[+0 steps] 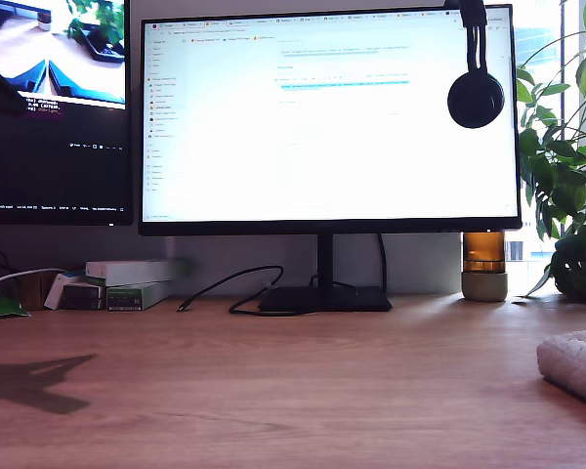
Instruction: Fold the tea towel to a neat square and place it to the right
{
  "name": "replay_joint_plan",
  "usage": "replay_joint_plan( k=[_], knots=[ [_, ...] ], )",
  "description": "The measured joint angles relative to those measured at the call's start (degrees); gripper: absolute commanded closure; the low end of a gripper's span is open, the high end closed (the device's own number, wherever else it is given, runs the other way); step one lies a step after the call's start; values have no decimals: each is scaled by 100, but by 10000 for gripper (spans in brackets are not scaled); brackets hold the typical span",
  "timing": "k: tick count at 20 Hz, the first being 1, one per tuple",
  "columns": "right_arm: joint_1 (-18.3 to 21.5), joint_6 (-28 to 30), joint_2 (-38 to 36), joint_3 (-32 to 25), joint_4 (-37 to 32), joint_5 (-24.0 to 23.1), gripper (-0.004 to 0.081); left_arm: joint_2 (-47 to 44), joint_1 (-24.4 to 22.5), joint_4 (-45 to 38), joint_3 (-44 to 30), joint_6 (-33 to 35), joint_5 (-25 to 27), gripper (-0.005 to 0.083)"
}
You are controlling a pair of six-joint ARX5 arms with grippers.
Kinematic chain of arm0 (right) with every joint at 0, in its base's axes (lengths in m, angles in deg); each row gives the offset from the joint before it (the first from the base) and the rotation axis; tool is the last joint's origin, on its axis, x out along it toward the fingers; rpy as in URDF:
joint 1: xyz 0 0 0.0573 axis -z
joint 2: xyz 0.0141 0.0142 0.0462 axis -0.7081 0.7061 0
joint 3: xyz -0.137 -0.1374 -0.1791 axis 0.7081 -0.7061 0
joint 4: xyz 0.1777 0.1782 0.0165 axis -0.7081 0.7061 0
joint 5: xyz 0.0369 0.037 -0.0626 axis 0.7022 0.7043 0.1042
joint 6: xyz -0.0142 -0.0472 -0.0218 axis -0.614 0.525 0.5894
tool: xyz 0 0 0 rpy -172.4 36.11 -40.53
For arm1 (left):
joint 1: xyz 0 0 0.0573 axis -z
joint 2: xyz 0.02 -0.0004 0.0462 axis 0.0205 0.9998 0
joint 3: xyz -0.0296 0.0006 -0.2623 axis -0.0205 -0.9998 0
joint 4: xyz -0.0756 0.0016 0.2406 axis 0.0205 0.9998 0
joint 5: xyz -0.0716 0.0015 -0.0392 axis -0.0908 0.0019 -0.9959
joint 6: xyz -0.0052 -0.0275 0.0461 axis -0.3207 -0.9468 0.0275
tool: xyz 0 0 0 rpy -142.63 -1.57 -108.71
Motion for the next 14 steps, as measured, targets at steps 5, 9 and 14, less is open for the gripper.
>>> replay_joint_plan(
  k=[5, 9, 14],
  knots=[
    [0, 592, 9, 0, 35, 48, 781, -2, 0, -11, 0, 37, 584, 793],
    [74, 737, -160, -20, 146, 46, 780, -299, -236, -337, -337, 90, 822, 793],
    [79, 737, -890, -426, 258, 90, 780, -933, -562, -122, -675, 94, 824, 793]
  ],
)
